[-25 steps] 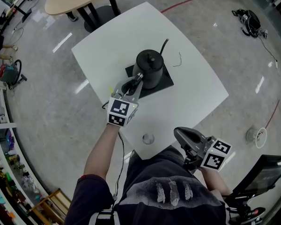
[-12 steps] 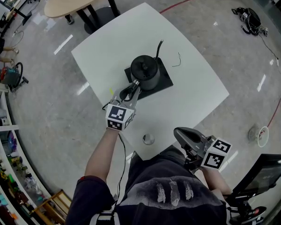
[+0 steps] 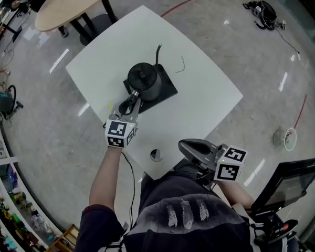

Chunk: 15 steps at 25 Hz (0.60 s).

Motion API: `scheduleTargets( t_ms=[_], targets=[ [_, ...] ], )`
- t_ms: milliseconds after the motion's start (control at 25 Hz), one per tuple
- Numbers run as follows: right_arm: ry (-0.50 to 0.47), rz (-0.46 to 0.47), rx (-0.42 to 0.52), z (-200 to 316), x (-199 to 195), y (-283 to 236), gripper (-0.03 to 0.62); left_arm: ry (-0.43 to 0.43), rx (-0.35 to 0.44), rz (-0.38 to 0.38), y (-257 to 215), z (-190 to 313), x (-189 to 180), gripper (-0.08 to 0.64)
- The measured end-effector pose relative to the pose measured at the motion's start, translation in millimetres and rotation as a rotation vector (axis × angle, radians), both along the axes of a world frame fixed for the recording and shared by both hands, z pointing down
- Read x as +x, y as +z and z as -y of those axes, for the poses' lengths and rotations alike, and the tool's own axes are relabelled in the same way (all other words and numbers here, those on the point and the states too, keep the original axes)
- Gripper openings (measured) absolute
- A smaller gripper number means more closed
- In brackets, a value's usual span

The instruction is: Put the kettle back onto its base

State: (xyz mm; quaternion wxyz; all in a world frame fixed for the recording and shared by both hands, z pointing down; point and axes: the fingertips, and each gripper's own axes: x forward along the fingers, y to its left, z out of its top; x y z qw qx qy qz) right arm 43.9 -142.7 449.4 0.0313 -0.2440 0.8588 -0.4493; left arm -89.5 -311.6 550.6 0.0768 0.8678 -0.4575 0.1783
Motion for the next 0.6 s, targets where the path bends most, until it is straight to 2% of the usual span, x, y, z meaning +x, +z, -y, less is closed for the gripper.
scheduleTargets(
  t_ms=[200, 240, 280, 320, 440, 600],
  targets=[
    [-0.008, 0.011, 0.015, -9.7, 10.4, -16.8, -0.002, 0.0, -0.039, -0.012, -11.5, -7.2, 10.7, 0.055],
    [-0.008, 0.015, 0.014, -12.2, 11.0, -17.1, -0.002, 0.012, -0.06, -0.01, -10.7, -9.6, 12.2, 0.092],
    [-0.009, 0.021, 0.013, -13.9, 10.7, -16.2, -0.002, 0.022, -0.081, -0.008, -9.1, -11.2, 12.4, 0.294],
    [-0.011, 0.026, 0.014, -15.1, 10.6, -14.9, -0.002, 0.024, -0.093, -0.006, -7.9, -11.7, 11.1, 0.39],
    [-0.022, 0.036, 0.028, -16.6, 15.0, -11.1, -0.002, -0.01, -0.083, 0.004, -8.5, -11.2, 3.1, 0.437],
    [-0.03, 0.052, 0.045, -16.1, 17.6, -13.8, -0.002, -0.045, -0.055, 0.036, -20.7, -12.4, -11.5, 0.463]
  ],
)
